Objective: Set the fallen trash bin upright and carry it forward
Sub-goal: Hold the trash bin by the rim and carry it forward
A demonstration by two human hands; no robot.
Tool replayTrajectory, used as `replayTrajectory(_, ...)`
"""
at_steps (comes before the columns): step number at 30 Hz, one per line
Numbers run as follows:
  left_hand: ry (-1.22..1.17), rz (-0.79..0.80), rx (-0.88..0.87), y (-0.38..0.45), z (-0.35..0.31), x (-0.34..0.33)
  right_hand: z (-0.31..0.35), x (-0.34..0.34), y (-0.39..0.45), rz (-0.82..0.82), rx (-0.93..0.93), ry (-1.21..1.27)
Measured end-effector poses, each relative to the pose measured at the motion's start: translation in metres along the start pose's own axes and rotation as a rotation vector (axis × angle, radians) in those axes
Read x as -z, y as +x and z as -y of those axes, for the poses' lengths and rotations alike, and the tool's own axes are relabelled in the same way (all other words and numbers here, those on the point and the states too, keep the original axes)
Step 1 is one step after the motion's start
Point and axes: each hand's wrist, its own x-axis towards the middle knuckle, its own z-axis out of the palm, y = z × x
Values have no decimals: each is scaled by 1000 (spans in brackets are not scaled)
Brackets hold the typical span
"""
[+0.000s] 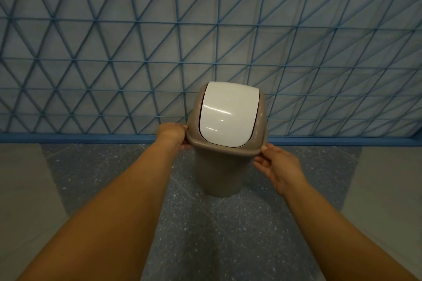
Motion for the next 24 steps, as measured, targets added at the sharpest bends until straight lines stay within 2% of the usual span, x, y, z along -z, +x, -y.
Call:
replayTrajectory(11,-79,47,15,-2,23,7,22,-9,21,-62,26,-41)
replayTrajectory(24,-46,25,1,10,15,3,20,-13,25,-81,18,-23)
